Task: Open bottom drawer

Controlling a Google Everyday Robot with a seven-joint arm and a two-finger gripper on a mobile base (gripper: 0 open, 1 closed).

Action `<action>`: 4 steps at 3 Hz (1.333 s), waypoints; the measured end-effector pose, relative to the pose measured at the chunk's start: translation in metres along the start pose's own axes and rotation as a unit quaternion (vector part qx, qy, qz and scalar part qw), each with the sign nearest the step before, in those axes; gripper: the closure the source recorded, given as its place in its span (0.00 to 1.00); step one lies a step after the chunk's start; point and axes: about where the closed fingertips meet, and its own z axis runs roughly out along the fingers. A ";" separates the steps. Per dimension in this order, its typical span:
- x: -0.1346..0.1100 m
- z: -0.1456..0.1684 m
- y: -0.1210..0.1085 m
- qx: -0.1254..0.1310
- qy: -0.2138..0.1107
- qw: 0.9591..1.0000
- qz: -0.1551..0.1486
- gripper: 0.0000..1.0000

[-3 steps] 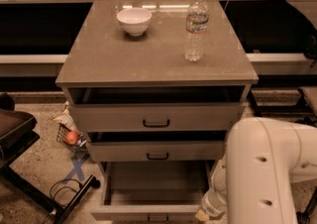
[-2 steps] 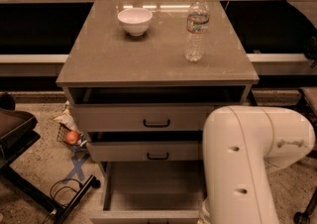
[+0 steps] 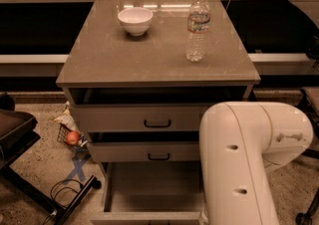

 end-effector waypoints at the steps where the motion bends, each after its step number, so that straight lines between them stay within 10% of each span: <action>1: -0.020 -0.025 -0.019 0.055 -0.031 0.997 -0.035 0.93; 4: -0.084 -0.059 -0.111 0.154 -0.158 0.964 -0.146 1.00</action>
Offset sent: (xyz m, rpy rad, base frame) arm 0.1267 -0.0195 0.0711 0.0592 -0.5000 0.1426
